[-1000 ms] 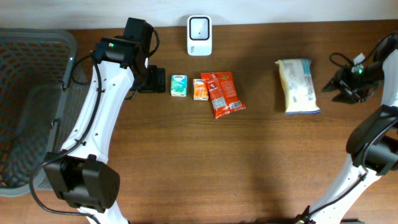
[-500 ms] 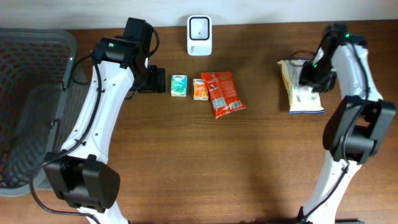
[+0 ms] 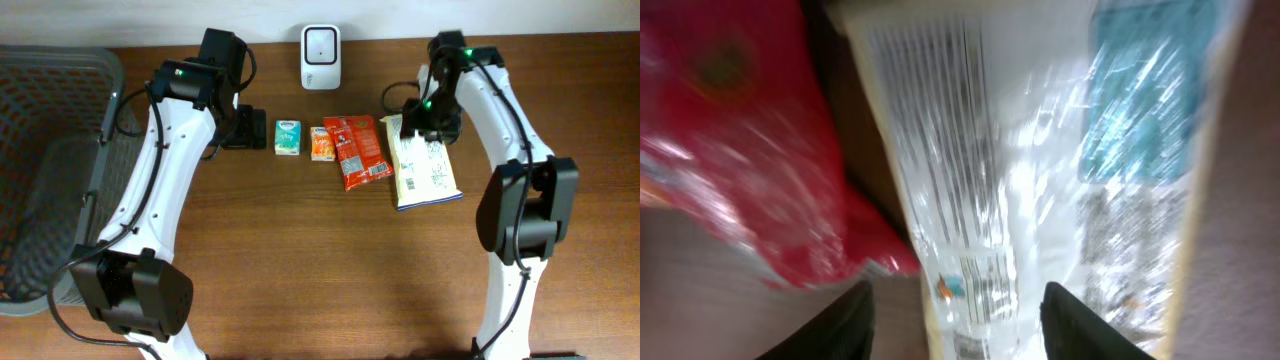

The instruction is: Scan the item barcode

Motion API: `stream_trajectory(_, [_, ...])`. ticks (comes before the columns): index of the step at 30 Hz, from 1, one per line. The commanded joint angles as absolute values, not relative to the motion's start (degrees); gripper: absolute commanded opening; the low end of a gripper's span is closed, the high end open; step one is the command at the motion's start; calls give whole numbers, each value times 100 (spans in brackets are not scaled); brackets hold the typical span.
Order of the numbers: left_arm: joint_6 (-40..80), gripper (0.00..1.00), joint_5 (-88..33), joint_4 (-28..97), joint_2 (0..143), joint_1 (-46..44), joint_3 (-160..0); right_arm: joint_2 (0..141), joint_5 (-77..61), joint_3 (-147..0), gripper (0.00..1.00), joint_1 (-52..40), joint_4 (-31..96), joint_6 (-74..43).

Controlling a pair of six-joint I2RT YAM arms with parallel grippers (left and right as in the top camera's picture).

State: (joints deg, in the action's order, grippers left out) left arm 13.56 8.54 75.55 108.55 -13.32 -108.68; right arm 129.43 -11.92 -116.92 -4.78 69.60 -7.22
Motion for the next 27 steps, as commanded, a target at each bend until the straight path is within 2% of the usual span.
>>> stream_trajectory(1, [1431,99,838,7548,10864,-1297,-10862,12818,-867,-11828,59,-464,6643,-687])
stream_trajectory(11, [1431,99,838,7548,10864,-1297,-10862,13880,-515,-11666,59,-668,5975,-799])
stream_trajectory(14, [1431,99,838,7548,10864,-1297,-10862,13572,-47,-12171,61,-624,6639,-799])
stream_trajectory(20, [1431,99,838,7548,10864,-1297,-10862,13343,21,-13738,77,-561,8941,-799])
stream_trajectory(23, [1431,99,838,7548,10864,-1295,-10862,13349,23,-13227,77,-578,9561,-799])
stream_trajectory(27, [1431,99,838,7550,10864,-1302,-10862,13349,-239,-11994,76,-587,8949,-799])
